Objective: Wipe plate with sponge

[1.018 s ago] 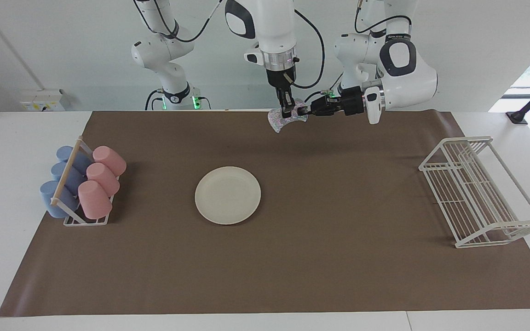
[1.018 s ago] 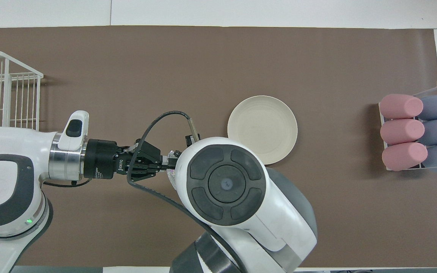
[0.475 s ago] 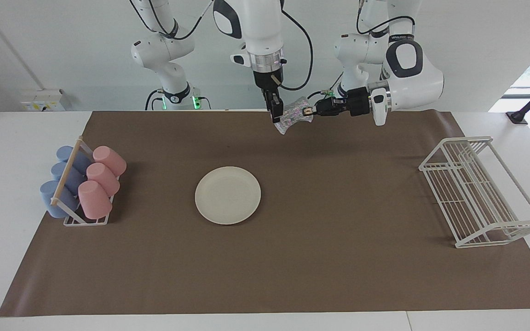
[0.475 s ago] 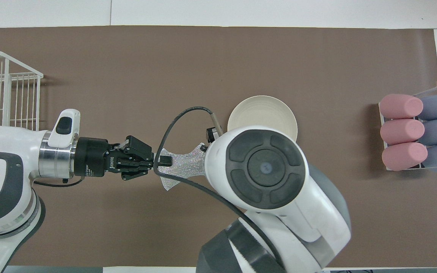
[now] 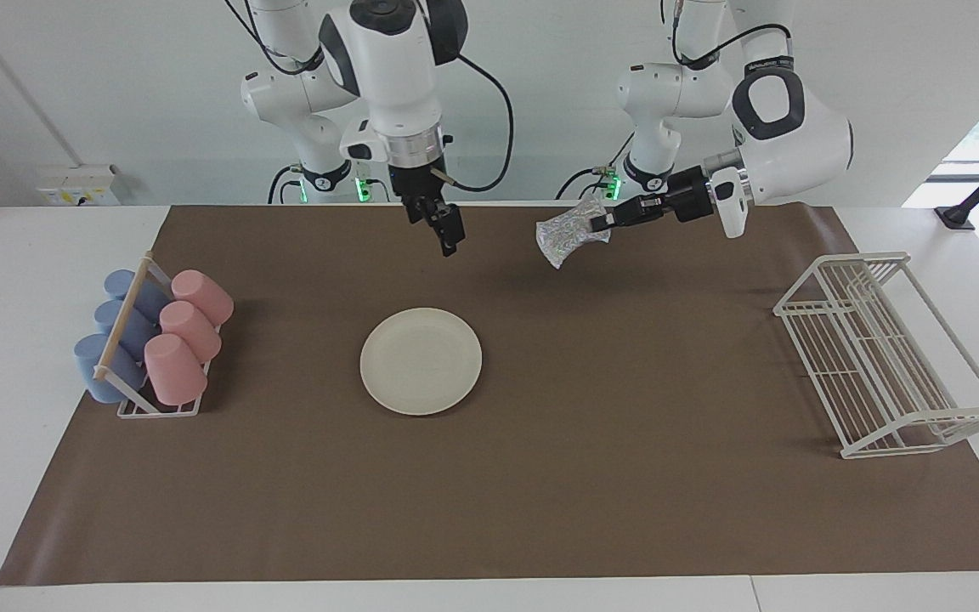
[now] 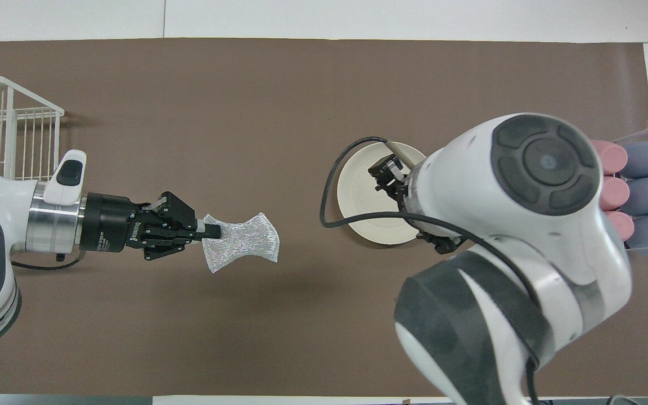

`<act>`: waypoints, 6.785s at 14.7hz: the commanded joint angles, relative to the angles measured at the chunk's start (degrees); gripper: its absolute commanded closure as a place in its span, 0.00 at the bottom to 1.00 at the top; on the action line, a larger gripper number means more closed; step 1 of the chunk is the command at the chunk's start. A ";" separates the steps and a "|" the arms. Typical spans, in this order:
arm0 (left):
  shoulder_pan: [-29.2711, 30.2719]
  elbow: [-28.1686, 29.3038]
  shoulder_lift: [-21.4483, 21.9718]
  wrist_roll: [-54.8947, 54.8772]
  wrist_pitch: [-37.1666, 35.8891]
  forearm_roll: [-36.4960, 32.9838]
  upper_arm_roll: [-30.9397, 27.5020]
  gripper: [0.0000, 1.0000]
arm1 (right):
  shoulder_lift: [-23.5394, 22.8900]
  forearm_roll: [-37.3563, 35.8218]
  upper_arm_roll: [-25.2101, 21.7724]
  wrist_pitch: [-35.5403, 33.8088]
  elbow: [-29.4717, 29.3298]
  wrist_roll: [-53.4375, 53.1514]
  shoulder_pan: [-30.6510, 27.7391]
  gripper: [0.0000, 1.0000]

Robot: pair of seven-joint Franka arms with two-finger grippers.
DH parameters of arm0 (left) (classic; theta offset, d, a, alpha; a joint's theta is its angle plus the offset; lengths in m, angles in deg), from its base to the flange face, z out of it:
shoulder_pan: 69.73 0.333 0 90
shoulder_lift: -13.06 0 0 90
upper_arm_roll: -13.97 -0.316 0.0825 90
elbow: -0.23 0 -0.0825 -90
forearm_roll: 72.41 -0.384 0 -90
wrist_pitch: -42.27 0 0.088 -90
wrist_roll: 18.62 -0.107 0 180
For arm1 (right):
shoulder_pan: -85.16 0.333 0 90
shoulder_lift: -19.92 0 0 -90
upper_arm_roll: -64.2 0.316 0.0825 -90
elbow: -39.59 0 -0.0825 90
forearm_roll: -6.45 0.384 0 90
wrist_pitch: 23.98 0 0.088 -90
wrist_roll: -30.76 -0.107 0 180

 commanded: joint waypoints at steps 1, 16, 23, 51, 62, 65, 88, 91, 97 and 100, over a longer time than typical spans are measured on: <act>1.59 -3.29 -1.23 5.20 -1.40 -7.85 0.34 1.00 | 1.62 -0.45 0.48 -0.04 1.39 20.73 -8.18 0.00; -4.55 -18.41 -6.94 13.92 -20.37 -67.69 1.56 1.00 | 3.29 -0.80 0.21 -13.67 0.69 66.85 -24.21 0.00; -7.90 -18.85 -9.83 13.92 -20.65 -95.38 1.74 1.00 | 0.48 -3.62 -7.06 -13.75 -5.21 81.00 -22.36 0.00; 0.45 -17.36 -22.94 22.70 -0.08 -119.60 1.56 0.00 | 1.89 -3.79 -6.99 -14.54 -4.15 75.57 -20.78 0.00; 2.03 -23.68 -21.36 22.44 -0.69 -101.51 1.48 0.00 | 1.89 -3.79 -6.99 -14.54 -4.15 75.57 -20.69 0.00; 2.20 -26.32 -19.87 22.18 -3.23 -92.12 1.30 0.00 | 1.89 -3.79 -7.08 -14.54 -4.15 75.57 -20.69 0.00; 4.23 -37.83 -10.89 -6.73 -25.56 -58.94 1.48 0.00 | 1.89 -3.79 -6.99 -14.54 -4.15 75.57 -20.69 0.00; 3.87 -37.50 -10.81 -10.23 -23.91 -58.25 1.48 0.00 | 1.89 -3.79 -6.99 -14.54 -4.15 75.57 -20.69 0.00; 4.40 -37.92 -11.33 -9.20 -23.11 -54.47 0.43 0.00 | 1.89 -3.79 -6.99 -14.54 -4.15 75.57 -20.69 0.00; 4.40 -37.06 -10.81 -8.93 -20.39 -54.90 0.07 0.00 | 1.89 -3.79 -6.99 -14.54 -4.15 75.57 -20.69 0.00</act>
